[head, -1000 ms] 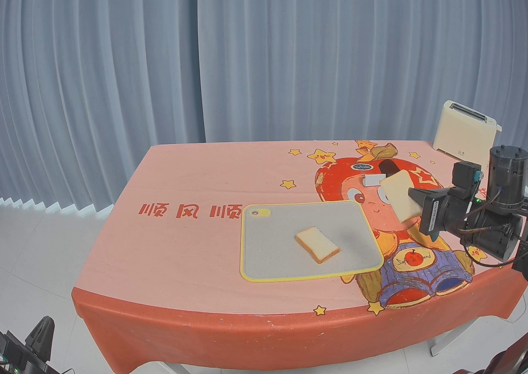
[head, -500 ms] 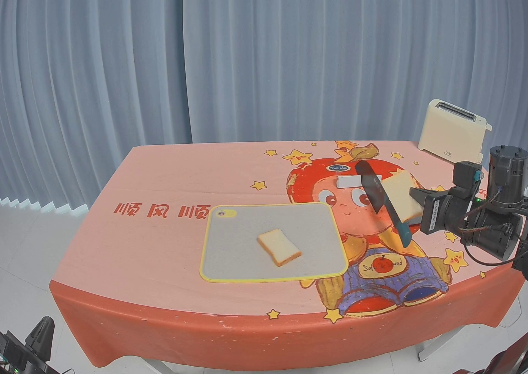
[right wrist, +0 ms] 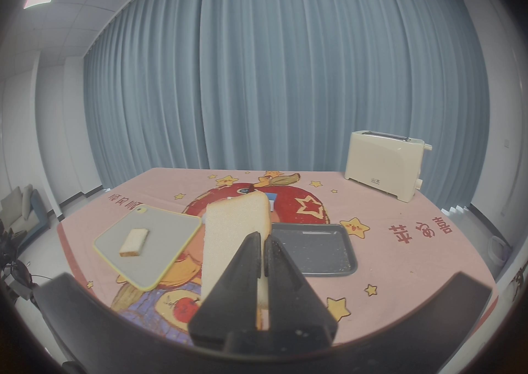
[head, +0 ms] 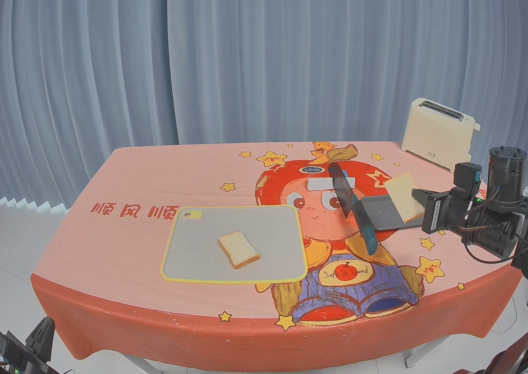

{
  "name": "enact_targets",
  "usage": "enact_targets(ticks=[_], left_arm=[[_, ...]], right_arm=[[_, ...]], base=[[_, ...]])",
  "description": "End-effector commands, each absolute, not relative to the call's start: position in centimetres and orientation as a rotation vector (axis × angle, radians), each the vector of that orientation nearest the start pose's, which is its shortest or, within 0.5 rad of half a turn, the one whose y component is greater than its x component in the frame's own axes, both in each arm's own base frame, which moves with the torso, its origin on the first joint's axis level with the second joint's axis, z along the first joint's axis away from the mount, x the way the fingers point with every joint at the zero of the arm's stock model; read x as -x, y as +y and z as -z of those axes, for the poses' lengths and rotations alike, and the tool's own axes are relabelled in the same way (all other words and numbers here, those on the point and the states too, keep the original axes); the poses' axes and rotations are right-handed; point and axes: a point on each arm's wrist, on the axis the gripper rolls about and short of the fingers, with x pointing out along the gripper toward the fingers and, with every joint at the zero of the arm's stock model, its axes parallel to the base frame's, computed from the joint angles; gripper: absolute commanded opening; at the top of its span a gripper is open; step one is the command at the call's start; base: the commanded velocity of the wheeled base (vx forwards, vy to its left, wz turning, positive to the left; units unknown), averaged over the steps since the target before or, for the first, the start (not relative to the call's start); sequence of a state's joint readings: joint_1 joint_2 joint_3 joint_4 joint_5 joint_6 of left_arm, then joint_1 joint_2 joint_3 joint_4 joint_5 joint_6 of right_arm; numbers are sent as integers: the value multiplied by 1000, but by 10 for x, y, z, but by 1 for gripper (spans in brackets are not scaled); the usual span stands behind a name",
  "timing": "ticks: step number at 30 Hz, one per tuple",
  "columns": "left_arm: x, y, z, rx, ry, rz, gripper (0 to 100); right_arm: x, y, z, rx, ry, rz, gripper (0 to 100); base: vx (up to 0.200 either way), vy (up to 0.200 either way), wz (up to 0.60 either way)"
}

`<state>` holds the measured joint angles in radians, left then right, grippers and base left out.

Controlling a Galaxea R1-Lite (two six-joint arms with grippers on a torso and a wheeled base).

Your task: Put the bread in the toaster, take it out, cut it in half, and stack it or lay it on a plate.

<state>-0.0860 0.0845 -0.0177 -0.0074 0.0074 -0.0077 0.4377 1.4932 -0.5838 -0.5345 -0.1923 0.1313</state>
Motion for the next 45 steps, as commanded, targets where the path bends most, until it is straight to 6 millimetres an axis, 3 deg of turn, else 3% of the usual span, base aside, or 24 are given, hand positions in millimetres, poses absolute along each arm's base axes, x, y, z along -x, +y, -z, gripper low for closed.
enact_targets(ticks=[1,11,19,26,30,45], left_arm=[[16,2,-78,4,78,78,0],[16,2,-78,4,78,78,0],[16,2,-78,4,80,79,0],[16,2,-78,4,78,78,0],[16,2,-78,4,78,79,0],[16,2,-78,4,78,79,0]], right_arm=[[-222,91,-169,-17,378,-194,0],[-239,79,-167,-30,388,-132,0],[-255,80,-171,-41,377,-154,0],[-286,75,-186,-36,326,-124,0],[-295,74,-183,-23,328,-117,0],[-296,76,-172,-12,372,-170,0]], base=[[0,0,0],[0,0,0],[0,0,0],[0,0,0],[0,0,0],[0,0,0]])
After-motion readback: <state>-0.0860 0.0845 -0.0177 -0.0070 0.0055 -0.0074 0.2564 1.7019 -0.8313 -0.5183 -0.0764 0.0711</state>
